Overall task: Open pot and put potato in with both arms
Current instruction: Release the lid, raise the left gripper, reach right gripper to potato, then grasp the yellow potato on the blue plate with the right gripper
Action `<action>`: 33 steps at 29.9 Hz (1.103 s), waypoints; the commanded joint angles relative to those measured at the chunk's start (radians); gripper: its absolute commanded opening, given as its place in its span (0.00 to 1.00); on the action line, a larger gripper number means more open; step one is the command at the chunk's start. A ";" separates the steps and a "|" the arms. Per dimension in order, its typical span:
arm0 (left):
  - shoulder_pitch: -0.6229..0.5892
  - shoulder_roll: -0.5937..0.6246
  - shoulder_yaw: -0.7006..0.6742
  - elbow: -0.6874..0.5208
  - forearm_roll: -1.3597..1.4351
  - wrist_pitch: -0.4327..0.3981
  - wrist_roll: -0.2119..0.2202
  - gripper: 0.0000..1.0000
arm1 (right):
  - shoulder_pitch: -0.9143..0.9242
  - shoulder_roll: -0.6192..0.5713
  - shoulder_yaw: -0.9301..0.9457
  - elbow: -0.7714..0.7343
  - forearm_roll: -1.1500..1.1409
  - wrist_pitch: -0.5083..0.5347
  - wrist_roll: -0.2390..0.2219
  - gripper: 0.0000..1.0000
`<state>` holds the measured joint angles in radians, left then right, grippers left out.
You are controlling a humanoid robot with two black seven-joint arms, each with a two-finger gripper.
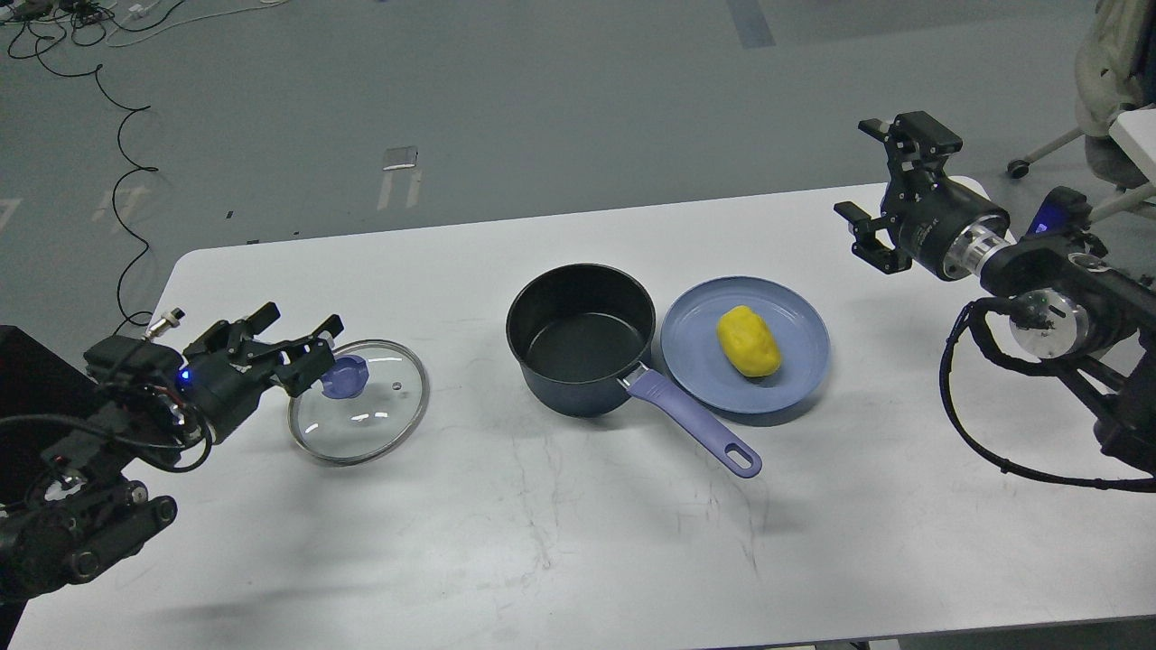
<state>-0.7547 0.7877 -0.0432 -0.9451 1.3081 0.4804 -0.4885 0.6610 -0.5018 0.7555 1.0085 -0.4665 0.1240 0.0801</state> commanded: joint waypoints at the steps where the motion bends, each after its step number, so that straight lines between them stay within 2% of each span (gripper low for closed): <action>1: -0.063 0.057 -0.047 -0.141 -0.168 -0.155 0.000 0.98 | 0.069 -0.021 -0.117 0.010 -0.142 -0.001 0.001 0.99; 2: -0.071 0.065 -0.079 -0.165 -0.259 -0.230 0.000 0.98 | 0.087 -0.021 -0.158 0.010 -0.199 0.000 0.001 0.99; 4: -0.081 0.064 -0.116 -0.167 -0.357 -0.308 0.000 0.98 | 0.109 -0.021 -0.198 0.010 -0.254 0.000 0.001 0.99; 6: -0.142 0.059 -0.171 -0.152 -0.534 -0.466 0.000 0.98 | 0.150 -0.021 -0.301 0.009 -0.369 0.000 0.001 0.99; 7: -0.153 0.058 -0.182 -0.146 -0.577 -0.506 0.000 0.98 | 0.160 -0.021 -0.332 0.008 -0.401 0.000 0.001 0.98; 8: -0.172 0.058 -0.202 -0.133 -0.669 -0.585 0.000 0.98 | 0.181 -0.017 -0.391 0.007 -0.472 0.000 0.001 0.97; 11: -0.196 0.042 -0.271 -0.124 -0.865 -0.693 0.000 0.98 | 0.221 -0.012 -0.500 0.005 -0.581 0.000 0.001 0.97; 12: -0.199 0.022 -0.308 -0.123 -0.956 -0.721 0.080 0.98 | 0.230 -0.011 -0.542 0.004 -0.618 0.000 0.001 0.97; 13: -0.201 0.015 -0.326 -0.123 -0.987 -0.730 0.123 0.98 | 0.233 -0.009 -0.561 0.004 -0.633 0.000 0.001 0.97; 14: -0.199 0.007 -0.352 -0.120 -1.031 -0.733 0.196 0.98 | 0.241 -0.006 -0.588 0.002 -0.661 0.000 0.001 0.97; 17: -0.199 -0.005 -0.385 -0.104 -1.075 -0.740 0.278 0.98 | 0.252 -0.006 -0.623 -0.002 -0.692 0.000 0.006 0.96; 20: -0.193 -0.031 -0.412 -0.092 -1.076 -0.741 0.292 0.98 | 0.265 0.014 -0.674 -0.039 -0.712 0.002 0.012 0.94; 25: -0.186 -0.031 -0.415 -0.086 -1.076 -0.738 0.288 0.98 | 0.273 0.075 -0.740 -0.087 -0.768 0.000 0.040 0.90; 33: -0.155 -0.015 -0.416 -0.083 -1.075 -0.737 0.275 0.98 | 0.299 0.152 -0.748 -0.156 -0.771 -0.003 0.041 0.88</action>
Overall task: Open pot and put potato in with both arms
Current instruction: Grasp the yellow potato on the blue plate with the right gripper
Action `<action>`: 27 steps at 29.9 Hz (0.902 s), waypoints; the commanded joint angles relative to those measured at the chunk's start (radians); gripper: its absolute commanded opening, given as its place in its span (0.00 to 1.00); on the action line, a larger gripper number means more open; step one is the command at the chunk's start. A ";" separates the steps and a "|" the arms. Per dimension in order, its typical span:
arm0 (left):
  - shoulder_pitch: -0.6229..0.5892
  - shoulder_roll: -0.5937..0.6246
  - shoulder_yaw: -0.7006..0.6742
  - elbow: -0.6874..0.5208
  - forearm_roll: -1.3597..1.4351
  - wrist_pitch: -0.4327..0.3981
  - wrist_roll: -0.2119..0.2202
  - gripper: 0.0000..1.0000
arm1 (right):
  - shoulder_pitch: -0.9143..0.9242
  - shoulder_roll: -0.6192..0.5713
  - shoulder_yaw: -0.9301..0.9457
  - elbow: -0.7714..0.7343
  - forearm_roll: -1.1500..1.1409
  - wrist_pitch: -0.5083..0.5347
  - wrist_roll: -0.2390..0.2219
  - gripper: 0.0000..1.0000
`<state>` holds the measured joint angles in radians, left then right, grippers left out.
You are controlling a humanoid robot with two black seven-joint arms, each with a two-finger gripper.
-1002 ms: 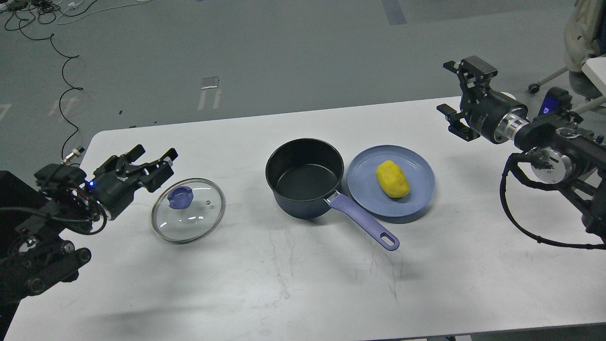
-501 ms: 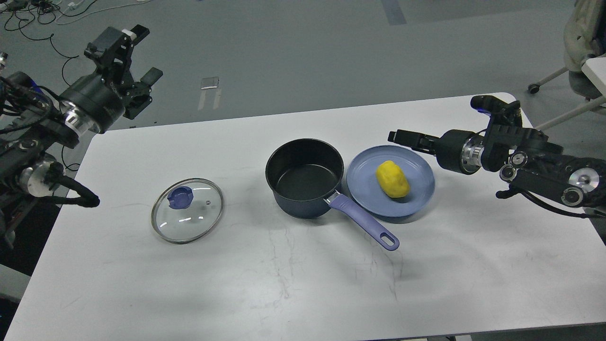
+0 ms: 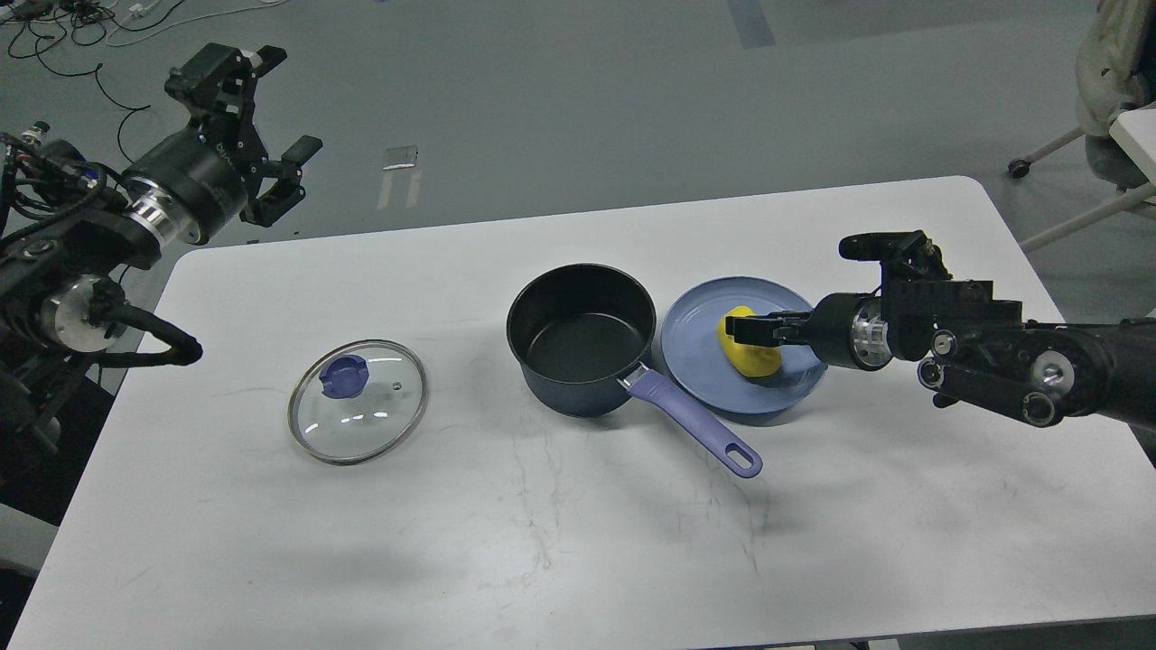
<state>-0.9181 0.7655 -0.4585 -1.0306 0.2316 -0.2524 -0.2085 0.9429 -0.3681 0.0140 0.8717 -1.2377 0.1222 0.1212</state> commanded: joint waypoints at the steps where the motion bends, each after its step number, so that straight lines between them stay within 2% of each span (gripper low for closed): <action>1: 0.008 0.009 0.000 0.006 0.002 -0.005 -0.009 0.98 | 0.022 0.021 -0.015 -0.031 -0.002 -0.001 0.000 0.85; 3: 0.008 0.009 0.000 0.007 0.002 -0.005 -0.011 0.98 | 0.023 0.032 -0.031 -0.043 -0.005 -0.001 0.000 0.78; 4: 0.008 0.011 0.000 0.009 0.002 -0.005 -0.012 0.98 | 0.031 0.044 -0.048 -0.046 -0.008 -0.001 0.000 0.71; 6: 0.008 0.011 0.000 0.009 0.002 -0.005 -0.012 0.98 | 0.042 0.051 -0.078 -0.050 -0.017 -0.001 0.000 0.66; 12: 0.008 0.008 0.003 0.009 0.009 -0.005 -0.012 0.98 | 0.040 0.052 -0.108 -0.060 -0.019 -0.001 0.000 0.65; 18: 0.010 0.008 0.004 0.009 0.011 -0.005 -0.012 0.98 | 0.043 0.055 -0.102 -0.063 -0.019 -0.001 0.014 0.47; 23: 0.010 0.008 0.004 0.009 0.014 -0.005 -0.012 0.98 | 0.097 0.046 -0.043 -0.056 -0.002 -0.006 0.018 0.46; 27: 0.008 0.011 0.003 0.009 0.015 -0.007 -0.011 0.98 | 0.157 0.058 0.003 -0.054 0.001 -0.004 0.054 0.46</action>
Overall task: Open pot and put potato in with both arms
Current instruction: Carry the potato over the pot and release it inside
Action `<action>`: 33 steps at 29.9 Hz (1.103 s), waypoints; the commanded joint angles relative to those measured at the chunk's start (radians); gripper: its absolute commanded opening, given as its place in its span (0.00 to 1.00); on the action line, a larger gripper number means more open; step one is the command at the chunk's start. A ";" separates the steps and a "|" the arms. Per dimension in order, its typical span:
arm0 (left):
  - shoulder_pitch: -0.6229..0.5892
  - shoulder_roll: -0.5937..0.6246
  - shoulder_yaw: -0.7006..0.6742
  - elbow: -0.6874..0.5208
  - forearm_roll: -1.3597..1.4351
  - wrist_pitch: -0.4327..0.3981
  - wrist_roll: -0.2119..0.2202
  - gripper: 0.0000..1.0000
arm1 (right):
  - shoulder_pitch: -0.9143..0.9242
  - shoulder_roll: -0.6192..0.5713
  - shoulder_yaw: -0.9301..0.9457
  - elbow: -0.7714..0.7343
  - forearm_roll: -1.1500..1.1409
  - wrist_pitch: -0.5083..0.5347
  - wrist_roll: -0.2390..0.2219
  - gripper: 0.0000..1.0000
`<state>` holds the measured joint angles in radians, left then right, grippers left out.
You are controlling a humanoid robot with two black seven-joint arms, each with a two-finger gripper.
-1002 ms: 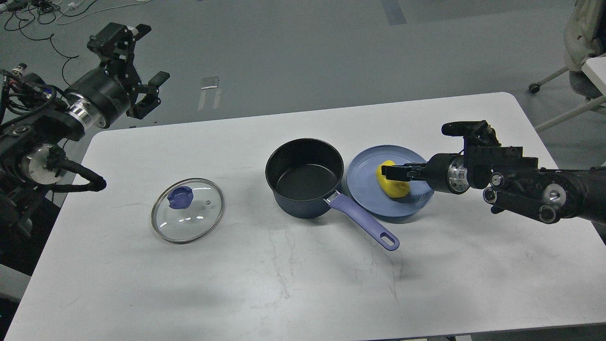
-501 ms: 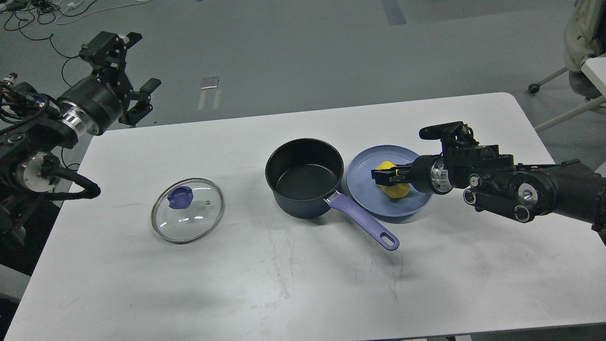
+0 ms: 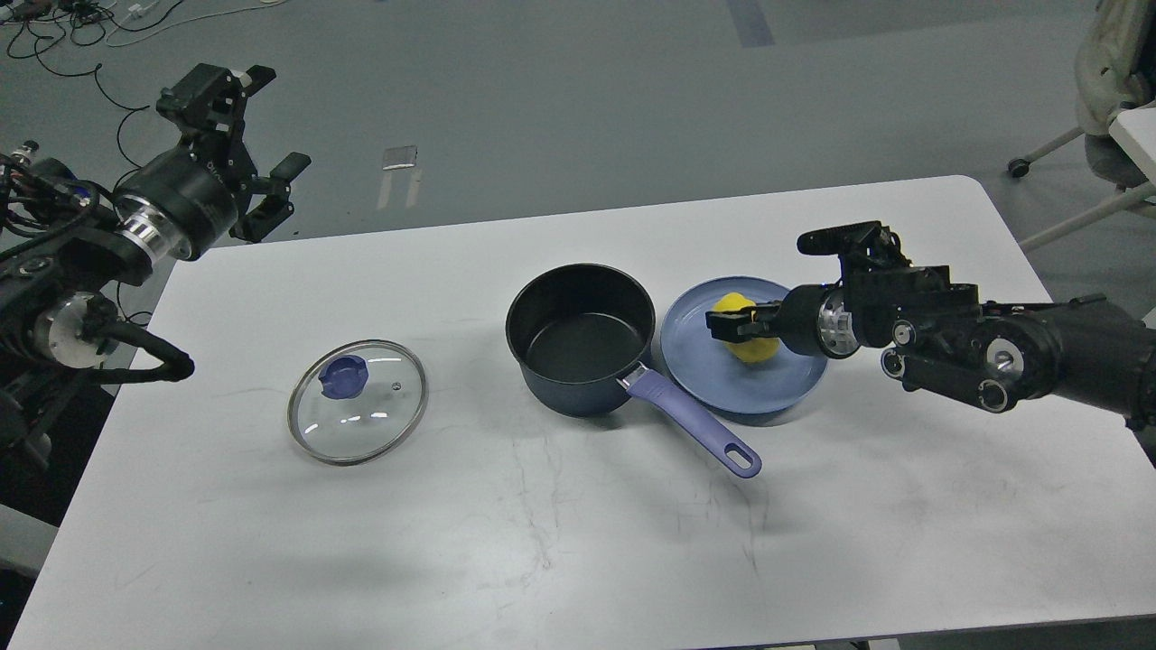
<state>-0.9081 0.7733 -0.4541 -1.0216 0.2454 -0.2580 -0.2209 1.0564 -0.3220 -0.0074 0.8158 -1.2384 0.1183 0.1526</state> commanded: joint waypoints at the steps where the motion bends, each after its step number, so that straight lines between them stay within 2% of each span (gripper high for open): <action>1: -0.002 0.003 -0.002 0.000 0.002 -0.003 0.002 0.98 | 0.051 0.015 0.024 0.003 0.002 -0.002 0.024 0.46; 4: -0.003 -0.002 -0.003 -0.002 0.003 -0.001 0.002 0.98 | 0.074 0.082 0.023 -0.007 0.002 -0.003 0.028 0.46; 6: -0.003 -0.005 -0.006 -0.003 0.002 -0.001 0.003 0.98 | 0.080 0.187 0.015 -0.050 0.000 -0.002 0.034 0.45; 7: -0.003 -0.005 -0.006 -0.003 0.002 -0.001 0.003 0.98 | 0.080 0.187 0.015 -0.050 0.000 -0.002 0.035 0.45; 9: -0.005 -0.003 -0.006 -0.003 0.000 -0.001 0.003 0.98 | 0.077 0.276 0.014 -0.121 -0.001 -0.002 0.038 0.46; 13: -0.003 -0.002 -0.006 -0.003 0.000 -0.001 0.002 0.98 | 0.077 0.322 0.014 -0.202 -0.001 0.000 0.038 0.46; 15: -0.002 0.000 -0.006 -0.003 0.000 -0.001 0.002 0.98 | 0.077 0.322 0.012 -0.230 -0.001 0.000 0.035 0.63; 16: -0.002 0.000 -0.006 -0.003 -0.001 -0.001 0.002 0.98 | 0.076 0.322 0.012 -0.240 0.000 0.001 0.033 0.88; 17: -0.002 0.001 -0.006 -0.003 -0.001 -0.003 0.002 0.98 | 0.076 0.322 0.010 -0.241 0.000 0.006 0.031 0.99; 22: -0.002 -0.005 -0.006 -0.003 -0.003 -0.001 0.002 0.98 | 0.067 0.322 0.013 -0.237 0.016 0.008 0.024 1.00; 29: -0.003 -0.028 -0.006 -0.002 -0.008 -0.003 0.002 0.98 | 0.070 0.322 0.033 -0.225 0.226 -0.034 0.027 1.00; 33: -0.003 -0.038 -0.006 0.000 -0.012 -0.006 0.006 0.98 | 0.089 0.322 0.139 -0.204 0.332 -0.072 0.033 1.00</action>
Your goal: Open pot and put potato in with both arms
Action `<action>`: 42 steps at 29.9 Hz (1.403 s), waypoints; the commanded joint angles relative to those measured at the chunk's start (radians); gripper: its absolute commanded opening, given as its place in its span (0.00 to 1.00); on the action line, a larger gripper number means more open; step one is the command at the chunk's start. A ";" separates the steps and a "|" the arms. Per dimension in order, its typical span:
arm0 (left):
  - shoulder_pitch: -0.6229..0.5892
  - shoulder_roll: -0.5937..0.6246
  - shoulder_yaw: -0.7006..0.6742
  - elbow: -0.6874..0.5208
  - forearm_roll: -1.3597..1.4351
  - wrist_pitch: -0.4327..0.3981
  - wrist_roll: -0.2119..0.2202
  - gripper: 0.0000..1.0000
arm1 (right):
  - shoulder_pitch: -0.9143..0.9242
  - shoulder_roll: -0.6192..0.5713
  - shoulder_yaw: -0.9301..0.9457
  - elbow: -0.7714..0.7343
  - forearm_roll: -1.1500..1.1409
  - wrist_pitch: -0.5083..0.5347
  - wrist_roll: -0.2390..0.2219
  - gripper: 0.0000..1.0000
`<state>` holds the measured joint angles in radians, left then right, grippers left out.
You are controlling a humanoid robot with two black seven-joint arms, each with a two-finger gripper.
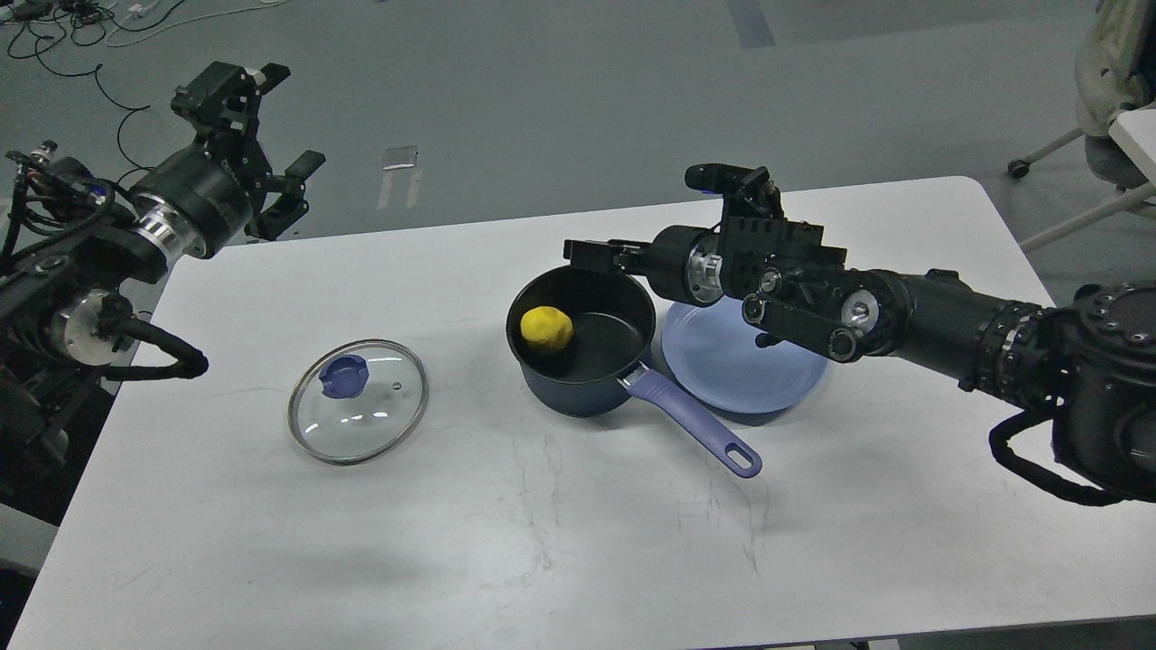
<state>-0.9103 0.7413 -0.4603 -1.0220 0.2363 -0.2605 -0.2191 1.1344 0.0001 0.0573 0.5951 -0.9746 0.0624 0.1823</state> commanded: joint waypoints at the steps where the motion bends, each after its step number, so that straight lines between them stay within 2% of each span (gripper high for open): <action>1: -0.001 -0.011 -0.001 0.000 -0.003 -0.003 0.003 0.98 | 0.011 0.000 0.161 0.038 0.126 -0.012 0.003 1.00; 6: 0.022 -0.117 -0.070 -0.001 -0.058 0.009 0.000 0.98 | -0.008 0.000 0.415 0.084 0.480 -0.006 -0.004 1.00; 10: 0.076 -0.186 -0.141 -0.001 -0.112 0.000 0.007 0.98 | -0.045 -0.034 0.466 0.100 0.615 0.014 -0.006 1.00; 12: 0.100 -0.226 -0.167 -0.001 -0.117 0.000 0.011 0.98 | -0.105 -0.074 0.531 0.132 0.668 0.075 -0.006 1.00; 17: 0.191 -0.270 -0.205 -0.001 -0.199 -0.005 0.021 0.98 | -0.228 -0.101 0.685 0.152 0.697 0.155 -0.007 1.00; 23: 0.255 -0.296 -0.228 -0.003 -0.207 -0.057 0.020 0.98 | -0.304 -0.123 0.700 0.187 0.697 0.160 0.006 1.00; 42: 0.264 -0.304 -0.245 -0.004 -0.199 -0.060 0.015 0.98 | -0.317 -0.126 0.696 0.198 0.694 0.159 0.006 1.00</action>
<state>-0.6460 0.4361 -0.7057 -1.0277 0.0349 -0.3213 -0.2027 0.8170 -0.1257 0.7577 0.7954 -0.2777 0.2209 0.1887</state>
